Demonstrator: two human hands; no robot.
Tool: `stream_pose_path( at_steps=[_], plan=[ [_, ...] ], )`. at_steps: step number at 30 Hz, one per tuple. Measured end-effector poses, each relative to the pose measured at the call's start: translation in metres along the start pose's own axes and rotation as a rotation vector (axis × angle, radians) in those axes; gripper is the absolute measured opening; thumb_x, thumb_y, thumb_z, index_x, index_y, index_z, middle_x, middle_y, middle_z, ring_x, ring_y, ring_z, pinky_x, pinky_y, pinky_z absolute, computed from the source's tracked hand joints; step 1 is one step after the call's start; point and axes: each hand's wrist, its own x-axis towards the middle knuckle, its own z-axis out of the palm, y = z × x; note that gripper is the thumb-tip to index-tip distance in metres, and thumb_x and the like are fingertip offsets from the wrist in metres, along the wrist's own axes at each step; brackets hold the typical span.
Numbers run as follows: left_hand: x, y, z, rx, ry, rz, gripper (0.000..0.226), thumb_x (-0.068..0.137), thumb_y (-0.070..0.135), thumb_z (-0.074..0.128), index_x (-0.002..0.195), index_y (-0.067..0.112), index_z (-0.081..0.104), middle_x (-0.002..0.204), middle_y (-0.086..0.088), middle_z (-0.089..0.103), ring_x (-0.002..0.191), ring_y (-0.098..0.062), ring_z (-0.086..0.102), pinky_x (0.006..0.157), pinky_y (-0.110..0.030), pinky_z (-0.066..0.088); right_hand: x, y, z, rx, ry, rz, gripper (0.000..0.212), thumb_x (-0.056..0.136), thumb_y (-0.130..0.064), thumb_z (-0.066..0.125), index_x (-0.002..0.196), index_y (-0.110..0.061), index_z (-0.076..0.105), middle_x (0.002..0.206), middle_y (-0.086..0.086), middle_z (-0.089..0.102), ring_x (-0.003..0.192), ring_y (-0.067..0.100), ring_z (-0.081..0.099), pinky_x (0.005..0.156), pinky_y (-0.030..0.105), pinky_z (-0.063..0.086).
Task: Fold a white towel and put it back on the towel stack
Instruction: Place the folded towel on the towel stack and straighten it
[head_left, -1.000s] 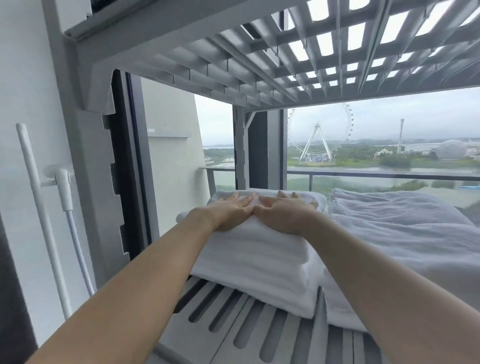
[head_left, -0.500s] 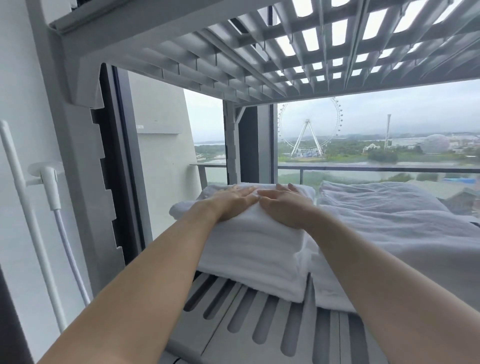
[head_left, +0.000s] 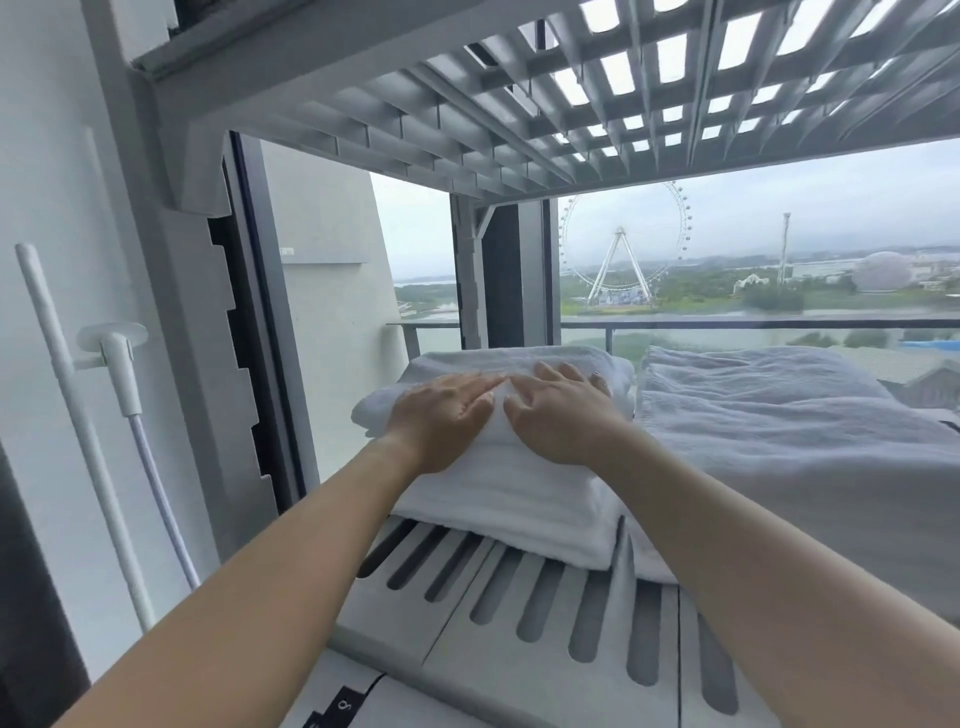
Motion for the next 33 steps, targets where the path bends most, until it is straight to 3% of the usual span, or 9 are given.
stream_pose_path(
  at_steps=[2, 5, 9, 14, 19, 26, 29, 33],
  plan=[
    [0.002, 0.001, -0.002, 0.01, -0.039, -0.016, 0.044, 0.097, 0.044, 0.021, 0.14, 0.042, 0.031, 0.15, 0.012, 0.03, 0.138, -0.009, 0.024, 0.113, -0.042, 0.02, -0.002, 0.002, 0.001, 0.016, 0.019, -0.007, 0.054, 0.092, -0.046, 0.022, 0.143, -0.027, 0.027, 0.155, 0.003, 0.016, 0.142, 0.024, 0.005, 0.112, 0.049, -0.001],
    [0.003, 0.006, -0.004, 0.072, -0.057, -0.041, 0.045, 0.096, 0.046, 0.019, 0.14, 0.043, 0.031, 0.15, 0.013, 0.03, 0.138, -0.011, 0.025, 0.112, -0.045, 0.021, -0.01, 0.003, 0.003, 0.064, 0.1, -0.03, 0.05, 0.092, -0.047, 0.025, 0.138, -0.03, 0.035, 0.151, 0.002, 0.026, 0.141, 0.023, 0.012, 0.112, 0.05, 0.006],
    [-0.014, 0.018, -0.003, 0.036, 0.151, -0.03, 0.047, 0.095, 0.044, 0.02, 0.133, 0.033, 0.046, 0.14, 0.007, 0.047, 0.13, -0.016, 0.039, 0.106, -0.047, 0.028, -0.032, 0.011, 0.007, 0.027, 0.256, -0.167, 0.046, 0.089, -0.052, 0.031, 0.129, -0.031, 0.042, 0.137, -0.002, 0.042, 0.13, 0.022, 0.028, 0.101, 0.052, 0.028],
    [-0.041, 0.005, -0.003, 0.103, 0.167, 0.209, 0.063, 0.087, 0.055, 0.022, 0.138, 0.023, 0.04, 0.142, 0.003, 0.044, 0.131, -0.017, 0.037, 0.108, -0.043, 0.026, -0.039, 0.019, 0.004, 0.061, 0.148, -0.225, 0.067, 0.081, -0.056, 0.052, 0.139, -0.03, 0.03, 0.145, 0.0, 0.03, 0.137, 0.026, 0.014, 0.104, 0.048, 0.033],
    [-0.039, -0.003, -0.009, 0.167, 0.109, 0.235, 0.066, 0.082, 0.058, 0.044, 0.14, 0.029, 0.032, 0.144, 0.005, 0.04, 0.132, -0.019, 0.037, 0.105, -0.049, 0.03, -0.035, 0.019, 0.0, 0.093, 0.079, -0.192, 0.077, 0.073, -0.046, 0.063, 0.141, -0.031, 0.028, 0.147, -0.002, 0.026, 0.136, 0.022, 0.012, 0.104, 0.04, 0.028],
    [-0.031, -0.009, -0.022, 0.195, 0.004, 0.234, 0.073, 0.074, 0.029, 0.059, 0.141, 0.034, 0.029, 0.144, 0.006, 0.04, 0.13, -0.018, 0.038, 0.104, -0.041, 0.036, -0.033, 0.014, -0.004, 0.137, 0.153, -0.164, 0.066, 0.072, -0.02, 0.062, 0.134, -0.027, 0.041, 0.131, 0.001, 0.045, 0.124, 0.022, 0.03, 0.098, 0.041, 0.038],
    [-0.026, -0.009, -0.024, 0.305, 0.02, 0.17, 0.074, 0.075, 0.02, 0.056, 0.14, 0.039, 0.028, 0.141, 0.009, 0.042, 0.123, -0.019, 0.044, 0.095, -0.039, 0.04, -0.03, 0.012, -0.005, 0.125, 0.199, -0.159, 0.059, 0.073, -0.012, 0.059, 0.128, -0.027, 0.047, 0.126, 0.0, 0.048, 0.123, 0.021, 0.034, 0.093, 0.044, 0.043],
    [-0.008, -0.008, -0.034, 0.371, 0.027, 0.084, 0.066, 0.083, 0.008, 0.047, 0.137, 0.043, 0.029, 0.138, 0.007, 0.045, 0.116, -0.024, 0.05, 0.085, -0.043, 0.049, -0.019, 0.016, -0.011, 0.125, 0.289, -0.201, 0.049, 0.075, -0.007, 0.056, 0.12, -0.024, 0.055, 0.117, 0.003, 0.054, 0.117, 0.023, 0.042, 0.089, 0.033, 0.041]
  ],
)
